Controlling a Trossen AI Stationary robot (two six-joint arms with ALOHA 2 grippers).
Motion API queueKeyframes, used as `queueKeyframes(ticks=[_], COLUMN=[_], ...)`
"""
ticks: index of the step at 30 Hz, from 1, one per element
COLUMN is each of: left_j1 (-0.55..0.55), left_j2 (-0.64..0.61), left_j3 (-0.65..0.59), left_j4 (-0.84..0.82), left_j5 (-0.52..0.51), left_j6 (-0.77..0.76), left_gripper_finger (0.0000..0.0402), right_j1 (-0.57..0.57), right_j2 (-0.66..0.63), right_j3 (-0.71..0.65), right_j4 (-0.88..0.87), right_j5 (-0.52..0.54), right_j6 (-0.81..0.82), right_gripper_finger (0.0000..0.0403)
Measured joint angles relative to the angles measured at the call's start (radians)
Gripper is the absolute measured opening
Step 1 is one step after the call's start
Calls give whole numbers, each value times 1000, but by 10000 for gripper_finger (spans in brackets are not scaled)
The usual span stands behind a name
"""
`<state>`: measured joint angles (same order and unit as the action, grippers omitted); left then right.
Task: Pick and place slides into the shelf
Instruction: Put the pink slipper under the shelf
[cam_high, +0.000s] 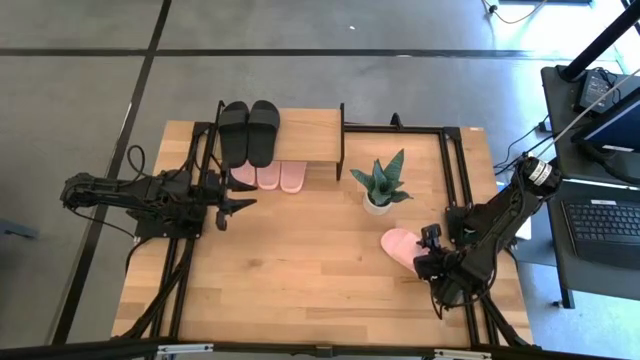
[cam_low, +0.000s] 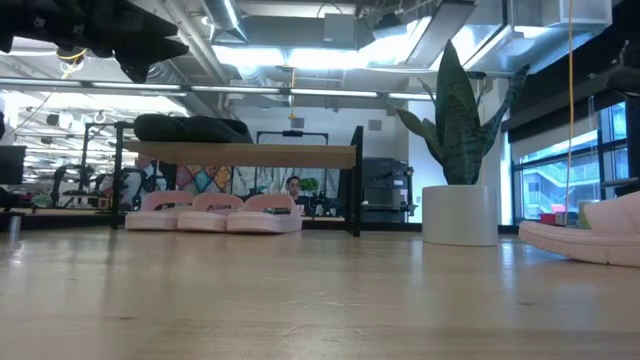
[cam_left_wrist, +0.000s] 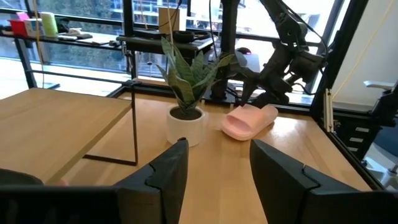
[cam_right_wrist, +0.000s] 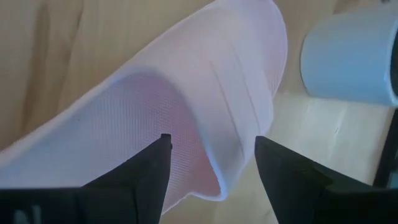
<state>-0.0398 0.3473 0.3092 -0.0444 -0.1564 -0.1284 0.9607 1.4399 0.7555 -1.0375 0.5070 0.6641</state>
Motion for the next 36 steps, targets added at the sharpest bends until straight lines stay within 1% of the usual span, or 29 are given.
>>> queueKeyframes(ticks=[6,10,13,17,23,24,25,30,33,36], left_j1=[0,0,0,0,0,0,0,0,0,0], left_j2=[0,0,0,0,0,0,0,0,0,0], left_j3=[0,0,0,0,0,0,0,0,0,0], left_j4=[0,0,0,0,0,0,0,0,0,0], left_j5=[-17,-17,-16,-16,-16,-16,-16,-16,-15,-14], left_j6=[0,0,0,0,0,0,0,-1,-27,-71], left_gripper_finger=[163,163,163,163,163,163,163,163,163,163], right_j1=[-18,-37,-55,-67,-77,-80,-82,-108,-132,-163], right_j2=[0,0,0,0,0,0,-1,-1,0,0], right_j3=[0,0,0,0,0,0,0,21,69,151], right_j4=[2,2,3,3,13,20,30,56,57,44], right_j5=[8,74,70,55,-3,-14,-23,-40,-48,-55], right_j6=[-93,-100,-100,-102,-93,-92,-90,-11,-15,-11], right_gripper_finger=[232,230,211,154,35,20,15,18,12,12])
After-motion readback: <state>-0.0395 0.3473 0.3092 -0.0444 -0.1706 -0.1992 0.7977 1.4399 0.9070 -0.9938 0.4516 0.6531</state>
